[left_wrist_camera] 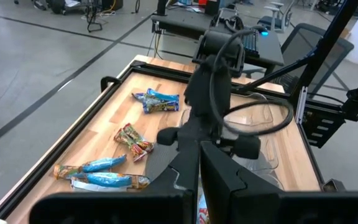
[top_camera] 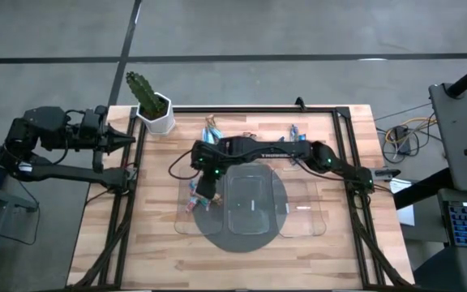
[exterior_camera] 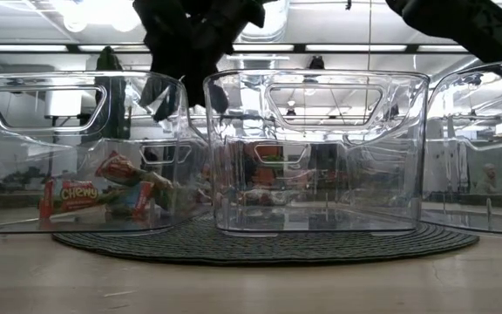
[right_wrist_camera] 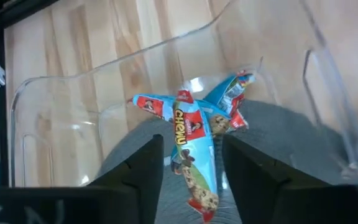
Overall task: Pick and place Granola Bars by type
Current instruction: Put the red granola bar into the left transparent bin
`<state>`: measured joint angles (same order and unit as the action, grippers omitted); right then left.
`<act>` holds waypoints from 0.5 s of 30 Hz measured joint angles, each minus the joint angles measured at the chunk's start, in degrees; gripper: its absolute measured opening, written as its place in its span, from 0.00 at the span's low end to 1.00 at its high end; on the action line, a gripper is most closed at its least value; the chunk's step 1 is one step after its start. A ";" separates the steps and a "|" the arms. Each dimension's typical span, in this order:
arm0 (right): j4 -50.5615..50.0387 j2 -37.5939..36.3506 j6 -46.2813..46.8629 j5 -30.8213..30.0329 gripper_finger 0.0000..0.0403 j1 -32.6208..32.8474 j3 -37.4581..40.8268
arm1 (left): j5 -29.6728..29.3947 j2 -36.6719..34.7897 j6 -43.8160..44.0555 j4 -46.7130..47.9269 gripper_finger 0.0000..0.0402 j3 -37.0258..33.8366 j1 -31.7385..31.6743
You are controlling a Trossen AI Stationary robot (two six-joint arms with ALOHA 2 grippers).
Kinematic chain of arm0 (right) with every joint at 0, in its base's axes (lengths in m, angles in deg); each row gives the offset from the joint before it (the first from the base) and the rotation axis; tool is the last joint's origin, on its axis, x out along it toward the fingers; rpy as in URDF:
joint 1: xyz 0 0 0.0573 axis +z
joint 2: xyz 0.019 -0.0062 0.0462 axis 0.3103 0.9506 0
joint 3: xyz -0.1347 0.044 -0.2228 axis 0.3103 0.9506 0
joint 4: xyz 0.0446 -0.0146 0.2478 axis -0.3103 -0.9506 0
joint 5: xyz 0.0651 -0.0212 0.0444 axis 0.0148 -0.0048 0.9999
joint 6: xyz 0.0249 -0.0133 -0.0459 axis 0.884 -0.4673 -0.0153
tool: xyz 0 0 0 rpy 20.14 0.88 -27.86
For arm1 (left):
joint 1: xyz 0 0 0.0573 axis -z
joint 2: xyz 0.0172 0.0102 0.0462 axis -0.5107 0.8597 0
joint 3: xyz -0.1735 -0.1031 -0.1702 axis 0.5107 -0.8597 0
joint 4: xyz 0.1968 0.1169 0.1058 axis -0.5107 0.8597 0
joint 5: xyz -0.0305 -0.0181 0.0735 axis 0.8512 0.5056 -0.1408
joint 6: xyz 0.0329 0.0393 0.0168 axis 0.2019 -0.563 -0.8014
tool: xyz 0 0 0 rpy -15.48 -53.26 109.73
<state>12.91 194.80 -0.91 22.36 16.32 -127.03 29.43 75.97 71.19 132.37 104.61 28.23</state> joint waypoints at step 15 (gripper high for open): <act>-0.60 -15.84 -8.53 -6.17 0.14 0.06 0.19 | -0.63 0.00 0.06 -1.17 0.00 0.00 0.00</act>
<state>12.31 178.96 -9.43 16.19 16.38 -126.84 28.80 75.97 71.26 131.21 104.61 28.23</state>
